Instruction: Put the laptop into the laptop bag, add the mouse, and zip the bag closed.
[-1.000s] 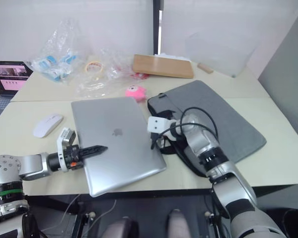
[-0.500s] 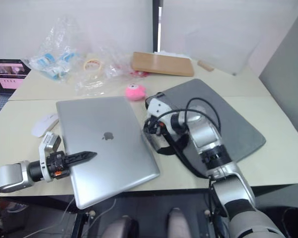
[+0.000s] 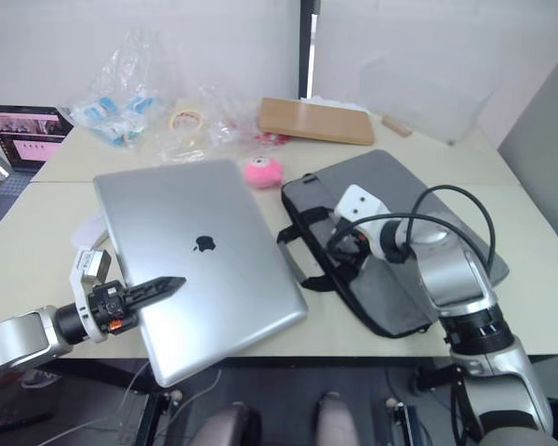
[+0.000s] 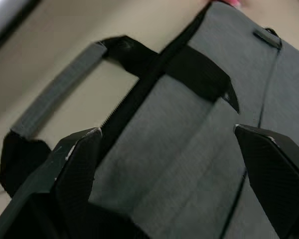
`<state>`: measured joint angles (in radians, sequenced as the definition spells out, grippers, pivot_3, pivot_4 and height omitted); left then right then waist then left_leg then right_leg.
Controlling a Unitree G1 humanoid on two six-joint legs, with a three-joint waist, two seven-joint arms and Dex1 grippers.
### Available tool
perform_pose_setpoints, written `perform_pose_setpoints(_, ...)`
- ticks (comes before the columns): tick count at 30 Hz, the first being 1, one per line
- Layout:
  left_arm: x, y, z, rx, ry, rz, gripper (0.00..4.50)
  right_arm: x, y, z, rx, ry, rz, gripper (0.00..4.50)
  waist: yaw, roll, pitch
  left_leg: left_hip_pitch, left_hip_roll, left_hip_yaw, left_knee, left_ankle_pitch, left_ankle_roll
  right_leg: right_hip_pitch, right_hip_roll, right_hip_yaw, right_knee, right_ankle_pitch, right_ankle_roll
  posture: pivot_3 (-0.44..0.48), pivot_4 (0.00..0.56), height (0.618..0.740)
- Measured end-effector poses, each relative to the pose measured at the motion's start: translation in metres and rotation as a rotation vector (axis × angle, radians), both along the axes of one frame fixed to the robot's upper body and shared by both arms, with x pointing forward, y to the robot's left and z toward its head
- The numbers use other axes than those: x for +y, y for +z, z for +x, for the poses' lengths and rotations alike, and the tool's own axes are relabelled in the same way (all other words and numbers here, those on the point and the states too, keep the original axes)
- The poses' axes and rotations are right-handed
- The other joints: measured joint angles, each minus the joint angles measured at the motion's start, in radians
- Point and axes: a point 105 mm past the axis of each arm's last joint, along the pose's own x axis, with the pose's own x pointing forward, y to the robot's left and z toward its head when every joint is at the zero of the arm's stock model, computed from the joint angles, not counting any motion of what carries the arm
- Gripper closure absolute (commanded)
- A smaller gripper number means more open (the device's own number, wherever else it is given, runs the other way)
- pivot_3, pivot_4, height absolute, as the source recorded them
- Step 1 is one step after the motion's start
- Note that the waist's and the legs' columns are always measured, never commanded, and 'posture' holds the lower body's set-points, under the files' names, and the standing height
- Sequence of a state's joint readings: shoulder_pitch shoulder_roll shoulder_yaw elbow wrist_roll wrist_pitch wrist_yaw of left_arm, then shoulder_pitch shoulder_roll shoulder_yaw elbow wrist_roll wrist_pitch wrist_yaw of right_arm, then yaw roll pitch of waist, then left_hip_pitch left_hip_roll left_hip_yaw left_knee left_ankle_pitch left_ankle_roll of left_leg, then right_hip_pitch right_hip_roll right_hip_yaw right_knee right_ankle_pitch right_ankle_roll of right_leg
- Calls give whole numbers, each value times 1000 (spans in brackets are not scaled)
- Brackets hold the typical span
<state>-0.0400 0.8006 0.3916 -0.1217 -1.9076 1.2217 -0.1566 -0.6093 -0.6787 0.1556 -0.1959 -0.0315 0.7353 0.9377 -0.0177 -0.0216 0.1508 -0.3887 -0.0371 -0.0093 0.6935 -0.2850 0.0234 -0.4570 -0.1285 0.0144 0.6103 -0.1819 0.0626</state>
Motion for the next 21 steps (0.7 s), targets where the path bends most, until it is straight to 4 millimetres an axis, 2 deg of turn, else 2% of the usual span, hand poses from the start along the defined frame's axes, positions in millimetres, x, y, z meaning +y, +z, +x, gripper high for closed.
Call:
perform_pose_setpoints(3,-4,-2,-2,7,-30,-31,4124,2,-3,-4,5,-19,12,34,2,0,0,0,0,0,0,-2,4,0,1,-1,0,0,-1,0,150,740)
perform_pose_setpoints(7,-11,-11,-8,52,-75,-51,4124,9,-16,-8,33,-53,25,34,3,0,0,0,0,0,1,-2,4,0,1,0,1,0,-1,0,150,740)
perform_pose_setpoints(17,-11,-14,-10,69,-86,-69,4124,18,-30,-14,58,-99,24,34,3,0,0,0,0,0,1,-2,4,1,1,-1,0,0,-1,0,150,740)
perform_pose_setpoints(21,-11,-22,-14,100,-75,-83,4124,19,-38,-13,53,-98,-12,1134,3,0,0,0,0,0,1,-2,3,0,1,-1,0,0,-1,0,150,740)
